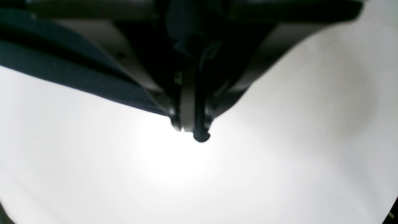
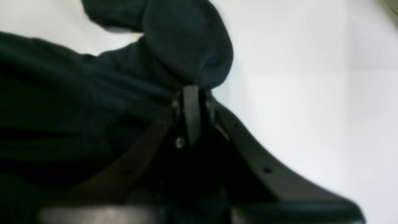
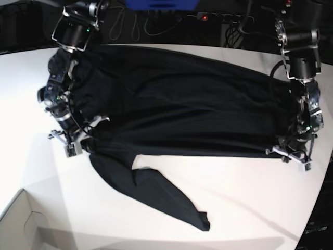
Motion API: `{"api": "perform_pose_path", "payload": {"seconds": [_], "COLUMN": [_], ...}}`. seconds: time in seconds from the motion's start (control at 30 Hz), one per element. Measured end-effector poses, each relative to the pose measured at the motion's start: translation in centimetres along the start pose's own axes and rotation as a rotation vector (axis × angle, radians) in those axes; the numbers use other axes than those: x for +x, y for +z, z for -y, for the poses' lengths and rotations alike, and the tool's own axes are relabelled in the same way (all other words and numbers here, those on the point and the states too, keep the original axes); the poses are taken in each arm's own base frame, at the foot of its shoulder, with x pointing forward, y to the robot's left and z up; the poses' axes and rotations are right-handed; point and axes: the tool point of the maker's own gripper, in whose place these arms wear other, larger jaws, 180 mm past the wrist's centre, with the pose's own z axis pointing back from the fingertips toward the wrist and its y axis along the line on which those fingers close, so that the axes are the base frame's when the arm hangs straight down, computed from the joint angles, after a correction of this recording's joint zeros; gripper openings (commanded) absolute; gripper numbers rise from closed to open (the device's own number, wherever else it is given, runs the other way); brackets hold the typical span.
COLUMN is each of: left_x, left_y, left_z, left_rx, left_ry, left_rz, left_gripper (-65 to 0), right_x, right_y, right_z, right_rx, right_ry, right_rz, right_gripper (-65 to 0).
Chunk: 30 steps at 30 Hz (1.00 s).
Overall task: Layout the t-shirt on the table in an organized manner, then fold the t-shirt properly
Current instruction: 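Lift the shirt side with the right gripper and fold it over the body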
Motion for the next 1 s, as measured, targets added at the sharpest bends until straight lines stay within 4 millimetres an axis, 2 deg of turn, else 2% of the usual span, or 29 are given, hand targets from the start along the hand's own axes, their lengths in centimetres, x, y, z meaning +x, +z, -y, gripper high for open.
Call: {"api": "perform_pose_path", "payload": {"seconds": [0.13,0.23,0.43,0.53,0.6,0.77,0.87,1.0], "left_x": [0.9,0.6,0.9,0.0,-1.2,-3.1,-4.4,-4.5], "left_y": [1.0,1.8,3.4,4.7,5.4,6.7,7.4,8.5], "left_z": [-1.0,-1.2,0.0,-0.1,-0.3,-0.5,-2.2,-5.2], "left_rx": [0.022,0.024,0.000,0.001,0.010,0.008,0.039,0.105], "left_ry": [0.054,0.053,0.016,-0.017,-0.035,-0.063,-0.034,0.006], "left_rz": [0.055,0.038,0.049,0.049,0.030,0.004,-0.013,-0.007], "left_gripper": [-64.9,-64.9,-64.9,-64.9,-64.9,-64.9,-64.9,-64.9], "right_x": [1.0,0.7,0.2,-0.6,-1.3,-3.4,-4.2,-4.9], "right_y": [2.8,4.7,7.9,9.3,10.1,11.2,11.4,11.9], "right_z": [-0.3,-0.7,-1.6,-2.0,-2.4,-3.1,-3.3,-3.8], "right_rx": [-0.016,-0.017,-0.016,-0.012,-0.007,0.007,0.008,0.021], "right_ry": [0.020,0.030,0.025,0.030,0.024,0.010,0.006,-0.010], "right_rz": [0.061,0.066,0.083,0.069,0.054,0.004,-0.020,-0.031], "right_gripper": [-65.0,-65.0,-65.0,-65.0,-65.0,-65.0,-65.0,-65.0]}}
